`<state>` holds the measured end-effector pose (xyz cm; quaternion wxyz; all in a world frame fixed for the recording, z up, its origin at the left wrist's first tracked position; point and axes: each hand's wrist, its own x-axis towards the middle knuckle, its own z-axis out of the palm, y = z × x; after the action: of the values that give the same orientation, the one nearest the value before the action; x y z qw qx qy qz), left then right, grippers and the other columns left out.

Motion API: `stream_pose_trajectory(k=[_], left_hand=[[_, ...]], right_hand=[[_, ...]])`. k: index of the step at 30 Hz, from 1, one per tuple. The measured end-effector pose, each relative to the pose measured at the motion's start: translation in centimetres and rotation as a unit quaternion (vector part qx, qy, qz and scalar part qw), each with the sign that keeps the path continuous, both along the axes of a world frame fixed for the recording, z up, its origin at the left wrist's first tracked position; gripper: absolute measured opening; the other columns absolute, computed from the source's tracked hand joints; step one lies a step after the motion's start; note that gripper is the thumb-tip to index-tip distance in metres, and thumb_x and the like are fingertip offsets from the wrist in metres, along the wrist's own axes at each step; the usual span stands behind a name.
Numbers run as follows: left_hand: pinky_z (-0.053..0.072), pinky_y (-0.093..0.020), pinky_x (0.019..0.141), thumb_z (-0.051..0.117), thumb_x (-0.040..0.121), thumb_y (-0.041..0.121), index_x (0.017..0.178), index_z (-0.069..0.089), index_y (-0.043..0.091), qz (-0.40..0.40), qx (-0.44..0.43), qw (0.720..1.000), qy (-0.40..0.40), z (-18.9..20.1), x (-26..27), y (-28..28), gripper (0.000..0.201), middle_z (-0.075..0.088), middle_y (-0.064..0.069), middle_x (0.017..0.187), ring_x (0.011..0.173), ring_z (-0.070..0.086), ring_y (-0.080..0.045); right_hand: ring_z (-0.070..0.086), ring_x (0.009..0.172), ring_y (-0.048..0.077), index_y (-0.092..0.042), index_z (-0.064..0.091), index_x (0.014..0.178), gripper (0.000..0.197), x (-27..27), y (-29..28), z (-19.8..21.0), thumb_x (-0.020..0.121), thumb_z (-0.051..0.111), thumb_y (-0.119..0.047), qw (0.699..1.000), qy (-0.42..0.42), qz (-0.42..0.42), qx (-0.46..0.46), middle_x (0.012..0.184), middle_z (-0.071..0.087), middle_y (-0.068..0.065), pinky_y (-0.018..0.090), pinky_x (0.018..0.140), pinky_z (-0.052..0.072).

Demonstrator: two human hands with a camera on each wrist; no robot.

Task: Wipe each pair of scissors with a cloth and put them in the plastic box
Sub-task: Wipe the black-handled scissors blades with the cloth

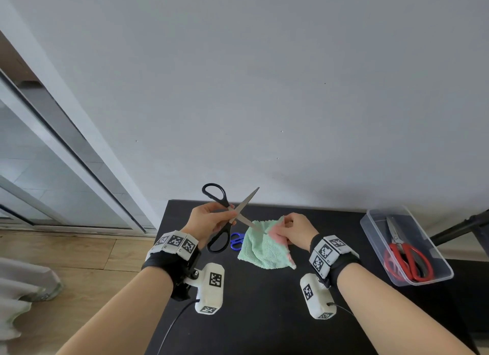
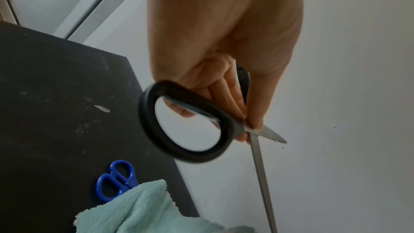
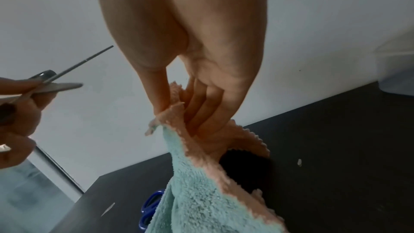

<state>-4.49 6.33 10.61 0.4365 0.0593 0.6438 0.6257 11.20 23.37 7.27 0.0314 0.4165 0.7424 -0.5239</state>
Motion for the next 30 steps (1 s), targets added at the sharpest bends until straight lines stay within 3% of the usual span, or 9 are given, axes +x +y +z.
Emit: stream_pose_trajectory(k=[3,6,11,13,16,19,22,25,30], left_hand=[[0.044,-0.015,0.05,0.075,0.076,0.002,0.093,0.063,0.0,0.026,-0.003,1.0,-0.008,0.1,0.1,0.2,0.021,0.069,-0.015,0.081,0.065,0.068,-0.018],[0.045,-0.014,0.05,0.075,0.076,0.002,0.09,0.063,0.002,0.038,0.002,0.999,-0.01,0.2,0.0,0.4,0.019,0.07,-0.014,0.081,0.065,0.069,-0.017],[0.04,-0.016,0.05,0.075,0.077,0.005,0.092,0.064,0.004,0.049,0.005,0.999,-0.017,0.5,-0.4,0.5,0.019,0.07,-0.011,0.075,0.067,0.064,-0.017],[0.036,-0.018,0.052,0.075,0.078,0.008,0.09,0.065,0.006,0.05,0.006,0.999,-0.019,0.7,-0.4,0.7,0.015,0.07,-0.009,0.071,0.068,0.057,-0.017],[0.035,-0.018,0.056,0.072,0.081,0.008,0.084,0.065,0.01,0.048,0.015,0.999,-0.021,1.1,-0.2,0.9,0.008,0.069,-0.006,0.069,0.066,0.059,-0.013],[0.033,-0.018,0.056,0.07,0.082,0.007,0.08,0.065,0.011,0.036,0.029,0.999,-0.02,1.5,0.1,1.1,0.006,0.068,-0.005,0.067,0.064,0.059,-0.011],[0.034,-0.018,0.055,0.07,0.082,0.007,0.077,0.066,0.011,0.025,0.032,0.999,-0.021,1.8,0.5,1.5,0.007,0.068,-0.007,0.069,0.065,0.057,-0.013],[0.033,-0.02,0.056,0.071,0.081,0.008,0.074,0.068,0.011,0.009,0.036,0.999,-0.022,2.0,0.8,1.7,0.009,0.069,-0.008,0.07,0.07,0.055,-0.016],[0.042,-0.016,0.048,0.071,0.081,0.007,0.079,0.066,0.009,0.013,0.037,0.999,-0.035,2.3,1.2,1.9,0.006,0.069,-0.008,0.069,0.066,0.061,-0.017]], right_hand=[[0.068,0.091,0.035,-0.003,0.066,0.087,0.016,-0.2,-0.9,0.8,0.085,0.062,-0.019,0.999,-0.016,0.017,0.024,0.091,0.07,0.019,0.045,0.086,0.055],[0.066,0.087,0.042,0.01,0.063,0.096,0.035,-0.1,-1.4,1.2,0.089,0.052,-0.023,0.999,-0.013,0.012,0.033,0.088,0.067,0.025,0.053,0.084,0.054],[0.062,0.097,0.021,-0.005,0.055,0.112,0.034,-0.1,-1.6,1.7,0.088,0.06,-0.029,0.998,-0.003,-0.016,0.06,0.104,0.064,0.006,0.031,0.086,0.049],[0.062,0.09,0.029,0.002,0.062,0.097,0.029,-0.1,-1.7,1.8,0.082,0.064,-0.023,0.994,-0.009,0.019,0.106,0.095,0.064,0.014,0.036,0.085,0.05],[0.044,0.076,0.023,-0.026,0.043,0.058,0.026,0.1,-2.2,1.8,0.072,0.065,-0.029,0.989,-0.037,0.06,0.131,0.071,0.04,-0.005,0.034,0.074,0.046],[0.044,0.105,0.019,-0.029,0.055,0.1,0.022,0.2,-2.7,1.5,0.081,0.066,-0.033,0.984,-0.033,0.071,0.158,0.105,0.044,-0.008,0.029,0.093,0.039],[0.043,0.122,0.011,-0.018,0.049,0.128,0.045,0.2,-3.6,1.8,0.088,0.063,-0.033,0.991,0.0,0.04,0.126,0.129,0.043,-0.006,0.027,0.105,0.032],[0.054,0.111,0.009,-0.018,0.06,0.115,0.029,-0.3,-4.4,2.4,0.09,0.061,-0.032,0.996,0.08,0.006,0.035,0.116,0.06,-0.006,0.021,0.093,0.038],[0.069,0.088,0.014,-0.012,0.07,0.096,0.021,-1.2,-5.8,3.8,0.093,0.058,-0.029,0.98,0.167,-0.03,-0.107,0.091,0.073,0.003,0.031,0.087,0.053]])
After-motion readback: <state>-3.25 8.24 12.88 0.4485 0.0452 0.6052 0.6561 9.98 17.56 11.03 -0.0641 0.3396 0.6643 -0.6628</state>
